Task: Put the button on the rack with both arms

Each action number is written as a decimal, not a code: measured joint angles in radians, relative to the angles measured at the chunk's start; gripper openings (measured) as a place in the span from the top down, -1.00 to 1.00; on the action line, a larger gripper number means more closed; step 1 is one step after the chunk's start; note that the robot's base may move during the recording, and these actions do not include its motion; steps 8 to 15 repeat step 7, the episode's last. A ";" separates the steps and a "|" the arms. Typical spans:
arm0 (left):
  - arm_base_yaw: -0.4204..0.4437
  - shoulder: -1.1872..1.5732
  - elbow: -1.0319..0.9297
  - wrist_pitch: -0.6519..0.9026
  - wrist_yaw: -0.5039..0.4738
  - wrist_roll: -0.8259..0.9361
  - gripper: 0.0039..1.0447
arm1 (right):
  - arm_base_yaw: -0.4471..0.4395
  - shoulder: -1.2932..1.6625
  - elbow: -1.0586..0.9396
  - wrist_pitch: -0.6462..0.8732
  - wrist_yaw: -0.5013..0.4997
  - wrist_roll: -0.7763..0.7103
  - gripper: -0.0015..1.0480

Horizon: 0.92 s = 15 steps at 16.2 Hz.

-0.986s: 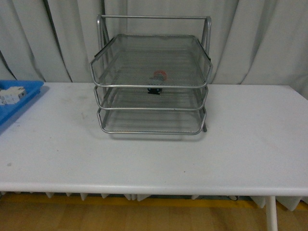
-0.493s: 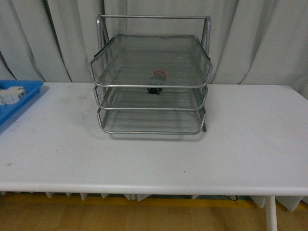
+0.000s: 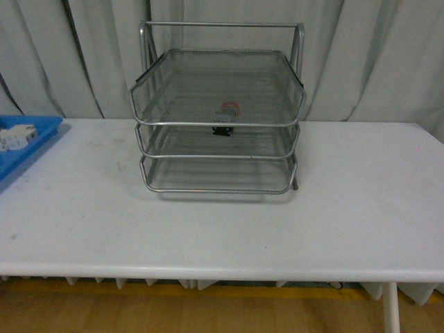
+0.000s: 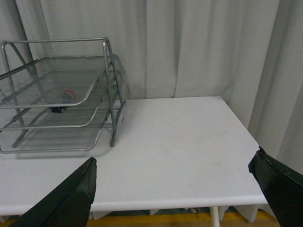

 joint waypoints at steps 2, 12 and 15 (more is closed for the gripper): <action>0.000 0.000 0.000 0.000 0.000 0.000 -0.88 | 0.000 0.000 0.000 0.000 0.000 0.000 -0.86; 0.000 0.000 0.000 0.000 0.000 0.000 -0.88 | 0.000 0.000 0.000 0.000 0.000 0.000 -0.87; 0.000 0.000 0.000 0.000 0.000 0.000 -0.88 | 0.000 0.000 0.000 0.000 0.000 0.000 -0.87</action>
